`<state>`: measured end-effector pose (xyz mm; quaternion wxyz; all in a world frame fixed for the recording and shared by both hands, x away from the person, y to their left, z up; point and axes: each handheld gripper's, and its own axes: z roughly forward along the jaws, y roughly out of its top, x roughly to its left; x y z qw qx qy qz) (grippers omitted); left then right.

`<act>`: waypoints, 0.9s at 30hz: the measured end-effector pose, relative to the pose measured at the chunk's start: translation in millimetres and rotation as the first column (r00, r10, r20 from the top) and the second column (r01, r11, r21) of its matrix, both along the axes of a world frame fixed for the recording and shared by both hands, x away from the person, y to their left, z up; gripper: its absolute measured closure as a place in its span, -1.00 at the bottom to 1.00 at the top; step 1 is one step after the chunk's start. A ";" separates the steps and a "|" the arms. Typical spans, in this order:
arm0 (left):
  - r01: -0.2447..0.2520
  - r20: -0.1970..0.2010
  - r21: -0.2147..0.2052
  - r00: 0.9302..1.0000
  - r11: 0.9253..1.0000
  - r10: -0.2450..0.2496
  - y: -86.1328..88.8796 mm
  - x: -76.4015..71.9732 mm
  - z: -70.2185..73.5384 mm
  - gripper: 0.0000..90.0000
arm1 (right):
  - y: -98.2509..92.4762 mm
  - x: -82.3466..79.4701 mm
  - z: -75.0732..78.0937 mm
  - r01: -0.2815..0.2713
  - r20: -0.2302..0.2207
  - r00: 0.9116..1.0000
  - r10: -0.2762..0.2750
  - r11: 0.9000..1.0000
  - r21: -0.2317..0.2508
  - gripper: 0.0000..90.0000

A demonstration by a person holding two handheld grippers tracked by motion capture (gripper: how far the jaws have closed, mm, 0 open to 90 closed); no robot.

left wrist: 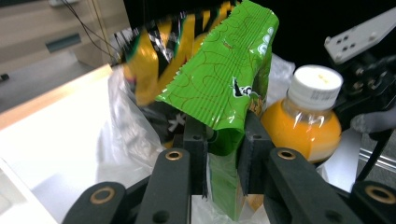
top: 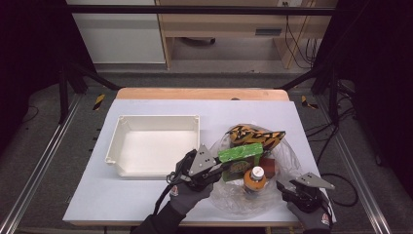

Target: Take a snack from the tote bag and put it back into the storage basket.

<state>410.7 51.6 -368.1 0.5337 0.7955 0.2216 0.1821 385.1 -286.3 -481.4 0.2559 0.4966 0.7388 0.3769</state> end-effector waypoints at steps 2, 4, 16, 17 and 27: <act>-0.001 0.015 -0.007 1.000 1.000 0.001 2.6 -2.0 6.1 0.69 | 0.0 -0.1 0.1 0.000 0.000 1.000 0.000 1.000 0.000 0.06; -0.004 0.031 -0.011 1.000 1.000 0.004 4.5 -4.1 11.6 0.69 | 0.1 -0.2 0.1 0.001 -0.002 1.000 -0.001 1.000 0.002 0.06; -0.016 0.091 -0.055 0.996 0.998 0.021 15.6 -9.7 44.7 0.69 | 0.1 -0.1 -0.3 0.001 -0.005 1.000 -0.001 1.000 -0.001 0.06; -0.014 0.092 -0.064 0.996 0.998 0.019 17.4 -9.9 49.1 0.69 | 0.1 0.0 -0.3 0.001 -0.005 1.000 -0.001 1.000 -0.001 0.06; -0.011 0.109 -0.092 0.994 0.996 0.021 25.5 -10.9 69.9 0.69 | 0.2 0.0 -0.5 0.000 -0.005 1.000 0.000 1.000 -0.002 0.06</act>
